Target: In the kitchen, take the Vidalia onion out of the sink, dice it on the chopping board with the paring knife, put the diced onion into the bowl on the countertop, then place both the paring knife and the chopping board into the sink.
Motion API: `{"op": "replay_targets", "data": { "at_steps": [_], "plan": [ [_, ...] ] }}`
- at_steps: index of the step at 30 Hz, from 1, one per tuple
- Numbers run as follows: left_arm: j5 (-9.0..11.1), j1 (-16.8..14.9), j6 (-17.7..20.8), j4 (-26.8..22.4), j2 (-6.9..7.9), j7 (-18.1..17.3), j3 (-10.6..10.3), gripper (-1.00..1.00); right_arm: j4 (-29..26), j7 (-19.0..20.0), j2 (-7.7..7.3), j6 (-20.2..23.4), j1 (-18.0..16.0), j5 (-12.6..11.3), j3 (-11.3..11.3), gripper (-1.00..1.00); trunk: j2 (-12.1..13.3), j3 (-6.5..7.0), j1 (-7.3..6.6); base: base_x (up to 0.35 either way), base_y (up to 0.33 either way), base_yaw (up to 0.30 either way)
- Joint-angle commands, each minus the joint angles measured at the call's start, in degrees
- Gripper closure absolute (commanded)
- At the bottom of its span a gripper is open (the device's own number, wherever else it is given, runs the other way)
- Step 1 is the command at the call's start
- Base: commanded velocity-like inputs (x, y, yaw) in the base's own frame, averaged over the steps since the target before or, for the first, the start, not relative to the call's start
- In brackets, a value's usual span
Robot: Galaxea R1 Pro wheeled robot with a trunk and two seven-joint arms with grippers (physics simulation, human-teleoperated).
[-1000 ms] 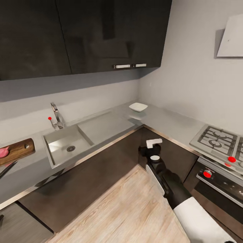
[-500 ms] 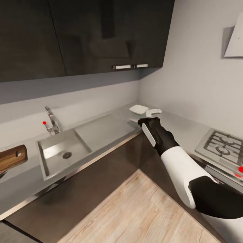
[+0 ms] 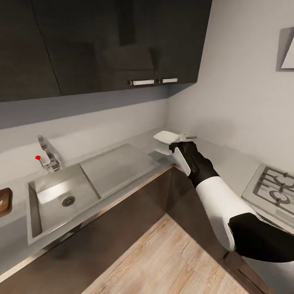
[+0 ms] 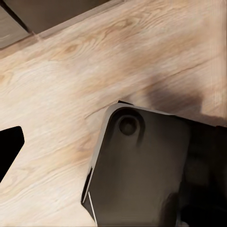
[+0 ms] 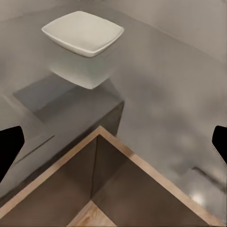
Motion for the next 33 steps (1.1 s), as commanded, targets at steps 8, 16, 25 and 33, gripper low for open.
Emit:
{"op": "replay_targets", "data": {
  "at_steps": [8, 16, 25, 33],
  "plan": [
    [0.26, 0.0, -0.04, 0.01, -0.04, -0.03, 0.07, -1.0, -0.03, -0.52, 0.0, 0.15, -0.06, -0.66, 0.04, -1.0, -0.11, -0.11, 0.07, 0.271, -0.205, 0.0],
    [0.26, 0.02, -0.04, 0.02, -0.04, -0.03, 0.07, -1.0, -0.03, -0.52, 0.36, 0.32, -0.06, -0.84, 0.04, -1.0, -0.11, -0.11, 0.07, 0.253, -0.216, 0.0],
    [0.26, -0.01, -0.04, 0.08, -0.04, -0.03, 0.07, -1.0, 0.02, -0.52, 0.38, 0.33, -0.06, -0.73, 0.04, -1.0, -0.11, -0.11, 0.07, 0.107, -0.073, 0.0],
    [0.26, 0.01, -0.04, 0.32, -0.04, -0.03, 0.07, -1.0, 0.02, -0.52, 0.39, 0.33, -0.06, -0.7, 0.04, -1.0, -0.11, -0.11, 0.07, 0.122, -0.033, 0.0]
  ]
}}
